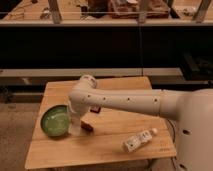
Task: Place the white sponge in the ceramic bowl
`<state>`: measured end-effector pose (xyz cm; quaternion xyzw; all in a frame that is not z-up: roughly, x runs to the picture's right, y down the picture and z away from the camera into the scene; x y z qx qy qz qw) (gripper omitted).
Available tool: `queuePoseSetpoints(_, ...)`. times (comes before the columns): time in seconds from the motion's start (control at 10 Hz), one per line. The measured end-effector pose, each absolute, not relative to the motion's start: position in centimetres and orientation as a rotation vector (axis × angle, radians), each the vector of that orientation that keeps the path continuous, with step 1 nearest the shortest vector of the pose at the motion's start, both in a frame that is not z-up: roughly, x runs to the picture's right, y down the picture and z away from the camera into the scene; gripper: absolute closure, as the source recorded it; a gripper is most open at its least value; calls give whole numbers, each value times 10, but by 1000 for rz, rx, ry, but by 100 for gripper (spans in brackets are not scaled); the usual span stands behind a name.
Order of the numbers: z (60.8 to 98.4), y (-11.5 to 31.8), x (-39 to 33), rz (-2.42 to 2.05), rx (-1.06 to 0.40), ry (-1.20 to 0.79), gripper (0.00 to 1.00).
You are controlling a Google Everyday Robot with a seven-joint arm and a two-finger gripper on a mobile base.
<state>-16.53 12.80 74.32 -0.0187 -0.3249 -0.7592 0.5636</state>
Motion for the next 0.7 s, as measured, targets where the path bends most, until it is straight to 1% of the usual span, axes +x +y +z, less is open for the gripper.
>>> queuePoseSetpoints(0.1, 739, 123, -167, -1785, -20, -758, 93)
queuePoseSetpoints(0.2, 738, 124, -168, -1779, -10, -752, 88)
queuePoseSetpoints(0.3, 739, 127, -173, -1781, -4, -757, 81)
queuePoseSetpoints(0.4, 748, 134, -185, -1787, 3, -763, 73)
queuePoseSetpoints(0.7, 759, 132, -210, -1787, 22, -772, 72)
